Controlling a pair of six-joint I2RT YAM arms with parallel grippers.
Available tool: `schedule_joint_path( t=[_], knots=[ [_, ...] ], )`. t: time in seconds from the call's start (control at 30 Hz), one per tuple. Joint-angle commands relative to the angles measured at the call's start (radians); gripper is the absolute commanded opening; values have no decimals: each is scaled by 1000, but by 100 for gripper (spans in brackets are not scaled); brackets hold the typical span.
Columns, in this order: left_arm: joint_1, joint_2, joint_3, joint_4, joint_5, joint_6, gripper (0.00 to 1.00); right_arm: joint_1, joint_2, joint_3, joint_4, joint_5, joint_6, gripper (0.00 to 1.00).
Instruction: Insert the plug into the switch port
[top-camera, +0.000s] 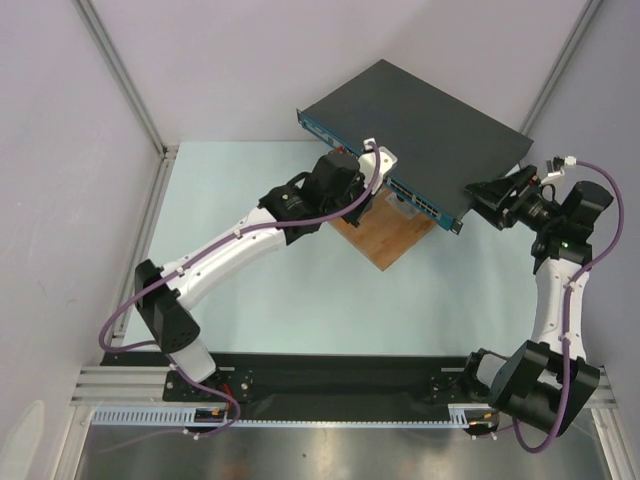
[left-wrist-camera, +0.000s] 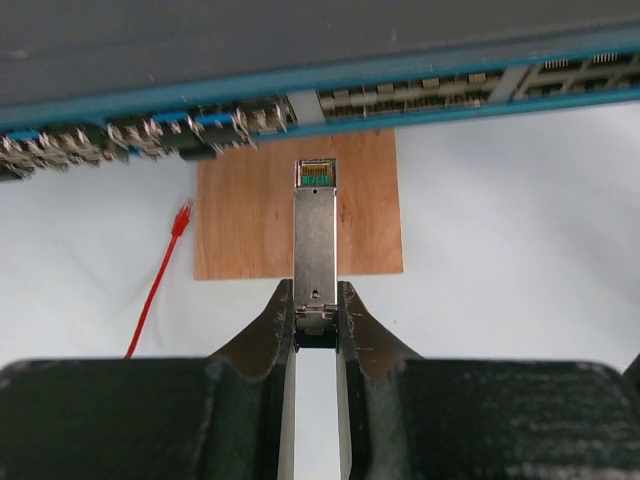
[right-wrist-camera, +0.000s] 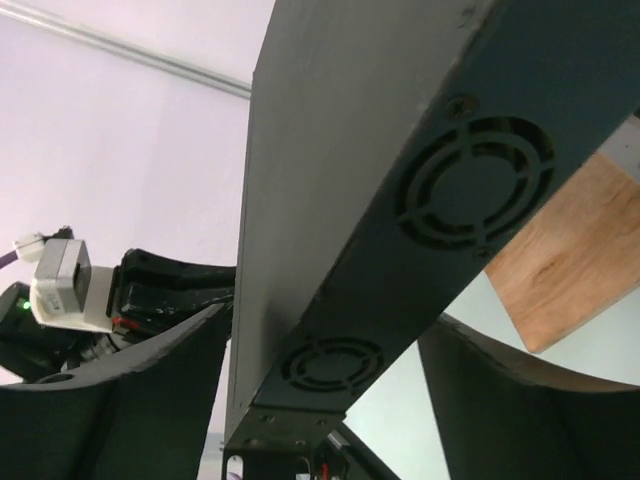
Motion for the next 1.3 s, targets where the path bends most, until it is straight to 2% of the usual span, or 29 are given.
schedule_joint_path(
  t=[0.0, 0.07, 0.1, 0.13, 0.17, 0.27, 0.63, 1.27],
  knots=[
    [11, 22, 89, 13, 2, 15, 0, 29, 7, -20, 130, 61, 69, 78],
    [11, 40, 108, 7, 3, 14, 0, 34, 8, -28, 152, 72, 88, 65],
    [11, 46, 125, 4, 3, 17, 0, 32, 10, -34, 155, 77, 97, 49],
    [11, 52, 131, 0, 2, 17, 0, 31, 7, -37, 164, 77, 100, 38],
    [11, 61, 136, -6, 0, 20, 0, 28, 7, -35, 167, 77, 103, 21],
    [13, 60, 139, -16, 14, 24, 0, 14, 8, -23, 154, 75, 105, 0],
    [11, 37, 96, -37, 68, 60, 0, 6, 19, -6, 149, 77, 105, 0],
    [36, 97, 188, -66, -11, 50, 0, 8, 10, 1, 128, 80, 88, 0]
  ],
)
